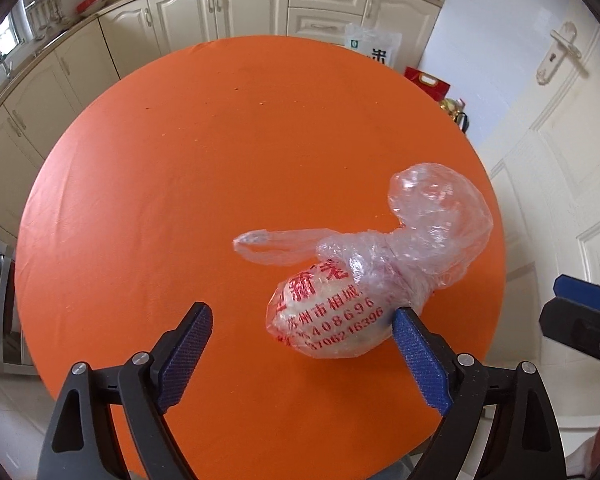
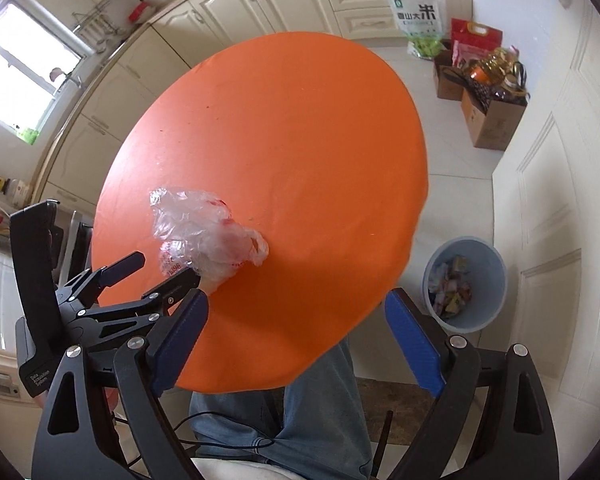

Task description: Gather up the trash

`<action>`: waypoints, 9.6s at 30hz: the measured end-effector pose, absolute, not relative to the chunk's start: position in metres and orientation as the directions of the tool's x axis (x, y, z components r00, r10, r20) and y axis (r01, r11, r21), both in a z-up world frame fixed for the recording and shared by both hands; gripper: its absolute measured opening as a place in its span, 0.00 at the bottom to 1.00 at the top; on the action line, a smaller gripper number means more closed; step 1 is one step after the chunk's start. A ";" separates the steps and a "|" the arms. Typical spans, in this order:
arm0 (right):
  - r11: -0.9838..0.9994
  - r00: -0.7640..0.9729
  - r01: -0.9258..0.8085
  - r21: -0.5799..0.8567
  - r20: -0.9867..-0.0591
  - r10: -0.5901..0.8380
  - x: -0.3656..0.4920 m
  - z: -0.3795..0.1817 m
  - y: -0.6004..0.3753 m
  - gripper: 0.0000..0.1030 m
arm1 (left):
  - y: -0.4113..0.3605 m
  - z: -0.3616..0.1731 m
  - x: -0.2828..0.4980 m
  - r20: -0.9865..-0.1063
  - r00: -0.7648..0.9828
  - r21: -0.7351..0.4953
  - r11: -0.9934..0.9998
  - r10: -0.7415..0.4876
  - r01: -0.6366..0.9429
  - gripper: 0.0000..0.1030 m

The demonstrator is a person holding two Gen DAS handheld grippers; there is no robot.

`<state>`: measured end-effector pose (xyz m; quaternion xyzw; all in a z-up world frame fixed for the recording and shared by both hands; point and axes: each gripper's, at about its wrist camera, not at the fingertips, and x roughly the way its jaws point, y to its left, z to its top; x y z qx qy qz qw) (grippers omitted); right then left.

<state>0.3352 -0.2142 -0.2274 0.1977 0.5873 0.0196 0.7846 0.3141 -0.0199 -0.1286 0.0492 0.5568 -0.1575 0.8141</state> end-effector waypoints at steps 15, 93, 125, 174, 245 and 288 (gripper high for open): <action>0.903 0.232 0.256 0.345 -0.929 0.289 0.348 -0.261 -0.233 0.89 | -0.037 -0.156 0.377 -0.923 0.262 -0.190 0.928 -0.280 0.321 0.87; 0.609 0.165 0.793 0.009 -0.966 -0.201 0.170 -0.267 -0.451 0.89 | -0.336 -0.205 0.310 -0.961 0.135 -0.067 0.674 -0.242 0.736 0.57; 0.923 0.634 0.381 0.063 -0.744 -0.211 0.178 -0.138 -0.303 0.89 | -0.119 -0.068 0.125 -0.728 0.648 -0.030 0.954 -0.225 0.298 0.72; 0.964 0.864 0.264 -0.026 -0.438 -0.249 0.060 -0.064 -0.228 1.00 | -0.014 -0.030 -0.203 -0.439 0.892 -0.040 0.994 -0.106 0.099 0.85; 0.963 0.888 0.267 -0.018 -0.383 -0.253 0.044 -0.049 -0.219 1.00 | -0.020 -0.073 -0.210 -0.369 0.925 -0.034 0.996 -0.090 0.083 0.98; 0.959 0.883 0.285 -0.013 -0.386 -0.267 0.030 -0.053 -0.221 1.00 | -0.015 -0.085 -0.223 -0.348 0.934 -0.027 0.996 -0.086 0.082 0.98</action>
